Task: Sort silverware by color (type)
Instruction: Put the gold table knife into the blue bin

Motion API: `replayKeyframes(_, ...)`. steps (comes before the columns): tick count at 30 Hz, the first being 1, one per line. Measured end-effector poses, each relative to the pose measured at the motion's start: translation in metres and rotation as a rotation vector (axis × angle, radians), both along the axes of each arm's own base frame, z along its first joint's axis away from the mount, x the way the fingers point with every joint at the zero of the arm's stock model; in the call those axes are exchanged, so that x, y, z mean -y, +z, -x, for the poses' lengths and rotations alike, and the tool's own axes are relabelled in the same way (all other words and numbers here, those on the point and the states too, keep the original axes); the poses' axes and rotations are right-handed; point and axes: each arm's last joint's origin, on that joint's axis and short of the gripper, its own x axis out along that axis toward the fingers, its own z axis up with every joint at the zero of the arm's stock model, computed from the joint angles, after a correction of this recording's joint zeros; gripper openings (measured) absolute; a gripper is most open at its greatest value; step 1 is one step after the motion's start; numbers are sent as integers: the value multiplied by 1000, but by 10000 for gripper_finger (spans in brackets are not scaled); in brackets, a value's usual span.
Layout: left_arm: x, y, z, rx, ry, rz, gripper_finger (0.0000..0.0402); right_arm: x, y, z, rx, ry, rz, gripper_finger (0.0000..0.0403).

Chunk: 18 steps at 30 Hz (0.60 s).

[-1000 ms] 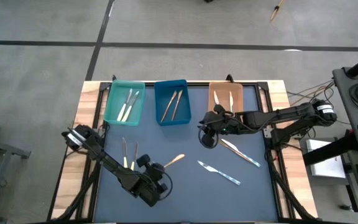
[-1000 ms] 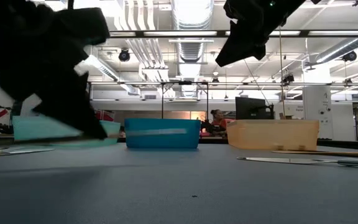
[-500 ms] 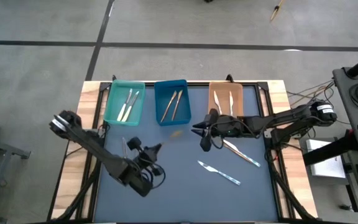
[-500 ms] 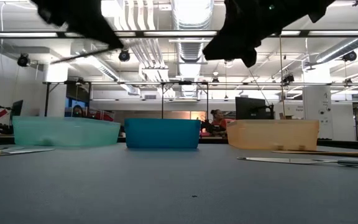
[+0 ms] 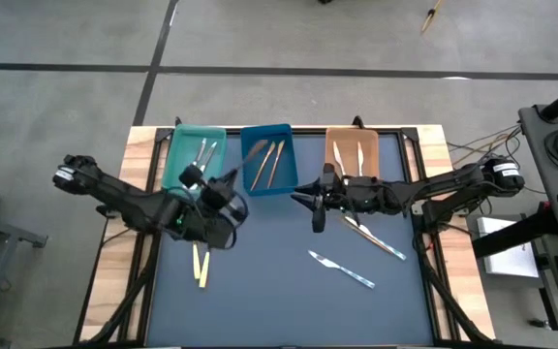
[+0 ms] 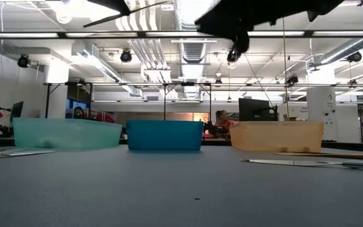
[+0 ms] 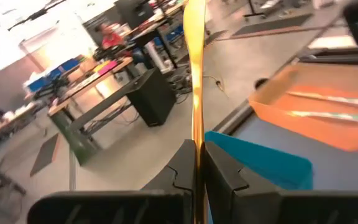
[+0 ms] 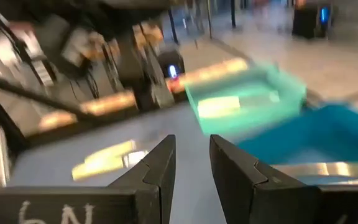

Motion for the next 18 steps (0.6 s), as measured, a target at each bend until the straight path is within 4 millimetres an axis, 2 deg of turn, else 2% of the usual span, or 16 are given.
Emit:
replayKeyframes(4,-11,6,-4,69,45,26,0,0,7,-10,170,-2,13,89)
replayKeyframes(8,-11,4,-10,89,51,35,0,6,13,-20,318,-21,-57,89)
replayKeyframes(18,-5,-10,-27,93,6,96,0,31,28,-45,410,-48,-241,90)
